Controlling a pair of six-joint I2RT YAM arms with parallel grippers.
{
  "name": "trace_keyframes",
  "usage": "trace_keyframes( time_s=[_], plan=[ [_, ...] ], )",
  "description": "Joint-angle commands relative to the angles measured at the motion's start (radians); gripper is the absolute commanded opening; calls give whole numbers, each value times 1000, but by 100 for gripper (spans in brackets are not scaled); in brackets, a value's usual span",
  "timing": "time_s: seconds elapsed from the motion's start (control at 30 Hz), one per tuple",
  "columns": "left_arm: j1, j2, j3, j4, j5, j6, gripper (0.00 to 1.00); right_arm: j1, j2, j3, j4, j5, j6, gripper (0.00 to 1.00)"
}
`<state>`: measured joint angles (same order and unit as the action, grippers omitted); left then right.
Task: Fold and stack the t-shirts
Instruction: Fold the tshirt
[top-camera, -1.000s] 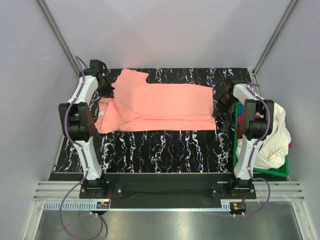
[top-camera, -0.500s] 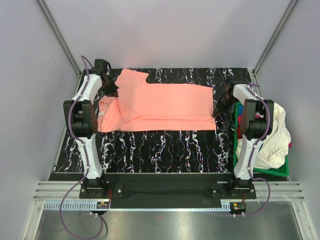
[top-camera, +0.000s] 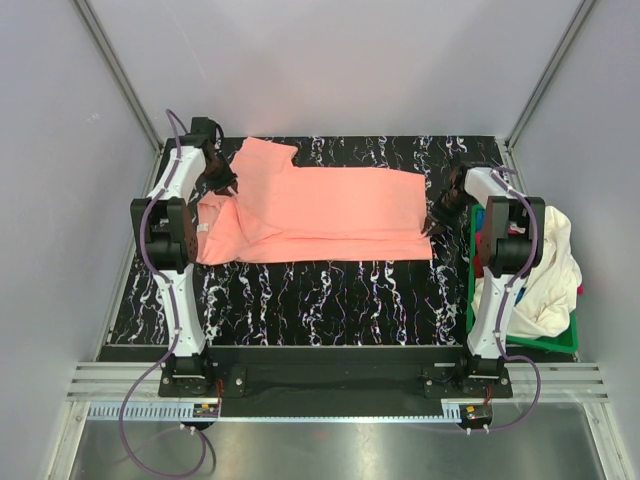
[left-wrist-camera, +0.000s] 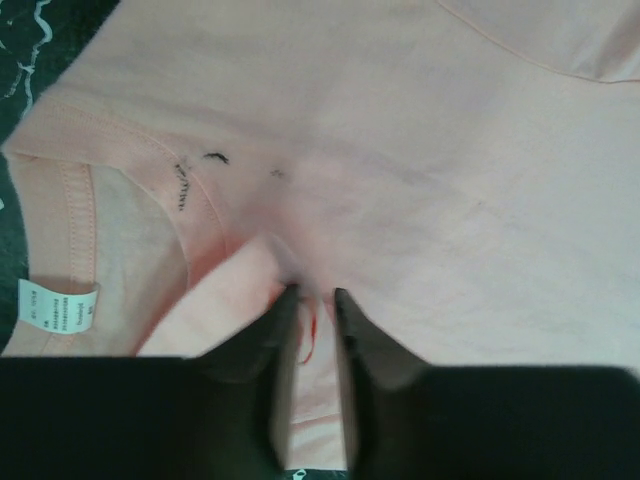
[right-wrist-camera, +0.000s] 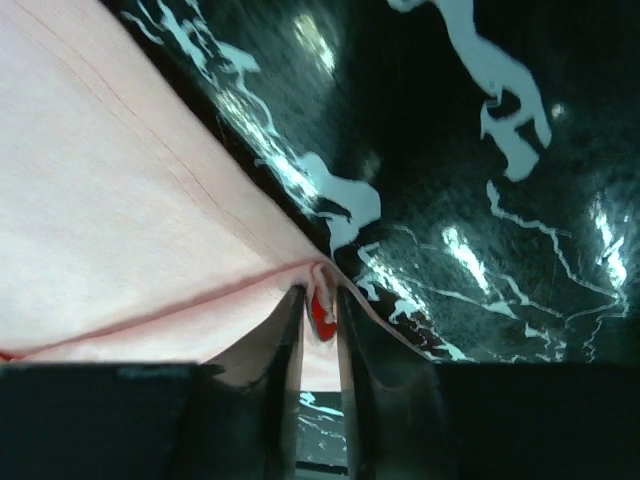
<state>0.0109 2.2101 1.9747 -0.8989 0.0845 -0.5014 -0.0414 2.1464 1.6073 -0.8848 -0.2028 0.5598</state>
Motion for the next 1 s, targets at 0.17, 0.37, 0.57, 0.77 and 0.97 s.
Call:
trace_keyframes(
  time_s=[0.17, 0.37, 0.57, 0.77, 0.97],
  plan=[
    [1, -180, 7, -32, -181, 75, 61, -20, -5, 240, -120, 161, -133, 50],
    [17, -583, -444, 38, -187, 116, 60, 37, -203, 96, -59, 42, -127, 56],
    [17, -740, -816, 164, 89, 77, 42, 219, -220, -6, 36, -29, -86, 55],
    [23, -699, -885, 196, 45, 72, 32, 402, -142, 62, 61, -35, -69, 54],
    [135, -650, -907, 204, 46, 66, 18, 503, -94, 23, 268, -234, -25, 43]
  ],
)
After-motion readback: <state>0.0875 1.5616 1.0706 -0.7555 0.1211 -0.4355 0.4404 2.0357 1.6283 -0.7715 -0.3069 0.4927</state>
